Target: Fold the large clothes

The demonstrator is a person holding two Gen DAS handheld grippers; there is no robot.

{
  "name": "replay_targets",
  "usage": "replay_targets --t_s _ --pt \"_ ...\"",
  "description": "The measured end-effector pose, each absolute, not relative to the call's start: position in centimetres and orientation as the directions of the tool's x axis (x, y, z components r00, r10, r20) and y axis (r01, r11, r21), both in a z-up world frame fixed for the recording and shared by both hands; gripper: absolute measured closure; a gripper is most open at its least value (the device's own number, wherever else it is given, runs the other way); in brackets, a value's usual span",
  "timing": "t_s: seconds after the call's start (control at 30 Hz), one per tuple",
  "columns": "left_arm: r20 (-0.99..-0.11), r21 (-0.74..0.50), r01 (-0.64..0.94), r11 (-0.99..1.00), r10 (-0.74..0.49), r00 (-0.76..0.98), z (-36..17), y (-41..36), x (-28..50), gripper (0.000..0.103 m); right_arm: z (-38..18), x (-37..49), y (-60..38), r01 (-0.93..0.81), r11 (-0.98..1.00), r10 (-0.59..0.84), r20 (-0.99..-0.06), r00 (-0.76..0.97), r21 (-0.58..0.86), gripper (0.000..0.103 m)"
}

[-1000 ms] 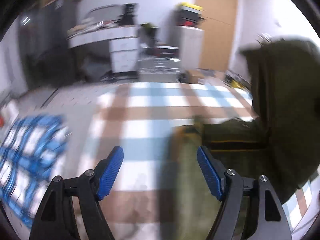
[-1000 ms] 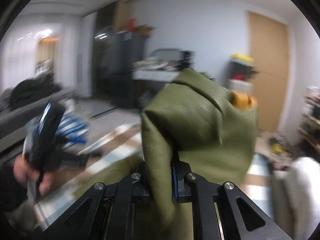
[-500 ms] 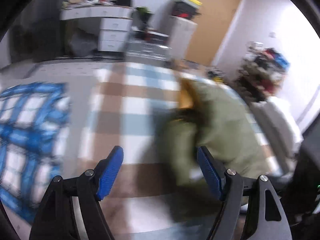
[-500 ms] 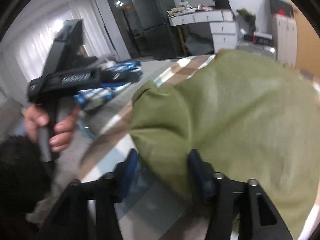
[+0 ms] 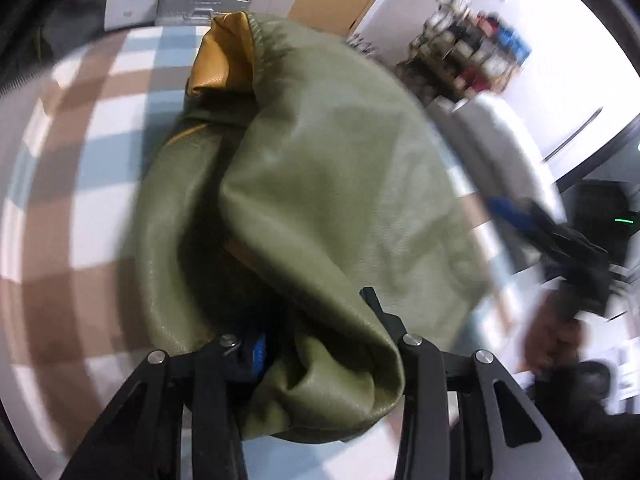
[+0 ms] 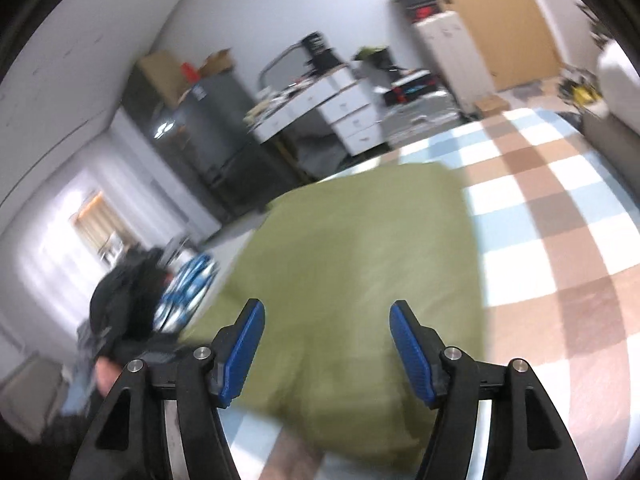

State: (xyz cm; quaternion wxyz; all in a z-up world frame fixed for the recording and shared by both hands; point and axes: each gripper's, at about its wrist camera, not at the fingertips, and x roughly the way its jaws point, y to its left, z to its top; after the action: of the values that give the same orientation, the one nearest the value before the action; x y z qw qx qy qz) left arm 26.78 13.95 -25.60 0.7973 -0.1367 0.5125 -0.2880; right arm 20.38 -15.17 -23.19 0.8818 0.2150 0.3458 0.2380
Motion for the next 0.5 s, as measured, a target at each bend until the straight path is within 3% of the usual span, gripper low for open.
replay_targets --t_s 0.1,0.23,0.27,0.47,0.5 --pt "-0.629 -0.652 0.28 0.704 -0.709 0.318 -27.0 15.5 26.7 0.07 -26.3 23.7 -16.7 -0.182 0.744 0.609 -0.54 0.581 0.642 0.037" --pt "-0.561 -0.758 0.181 0.627 -0.767 0.31 -31.2 17.5 26.2 0.071 -27.8 24.1 -17.1 -0.172 0.69 0.662 -0.518 0.541 0.703 0.038" --pt "-0.548 -0.767 0.176 0.617 -0.773 0.319 -31.3 17.9 25.9 0.071 -27.9 24.1 -17.2 -0.172 0.686 0.671 -0.523 0.525 0.707 0.043" --pt "-0.637 -0.584 0.25 0.772 -0.627 0.448 -24.9 17.3 24.1 0.068 -28.8 23.5 -18.0 -0.224 0.665 0.707 -0.504 0.496 0.713 0.055" --pt "-0.653 -0.53 0.25 0.811 -0.578 0.489 -23.8 17.2 24.3 0.056 -29.2 23.4 -18.4 -0.225 0.654 0.714 -0.491 0.498 0.723 0.056"
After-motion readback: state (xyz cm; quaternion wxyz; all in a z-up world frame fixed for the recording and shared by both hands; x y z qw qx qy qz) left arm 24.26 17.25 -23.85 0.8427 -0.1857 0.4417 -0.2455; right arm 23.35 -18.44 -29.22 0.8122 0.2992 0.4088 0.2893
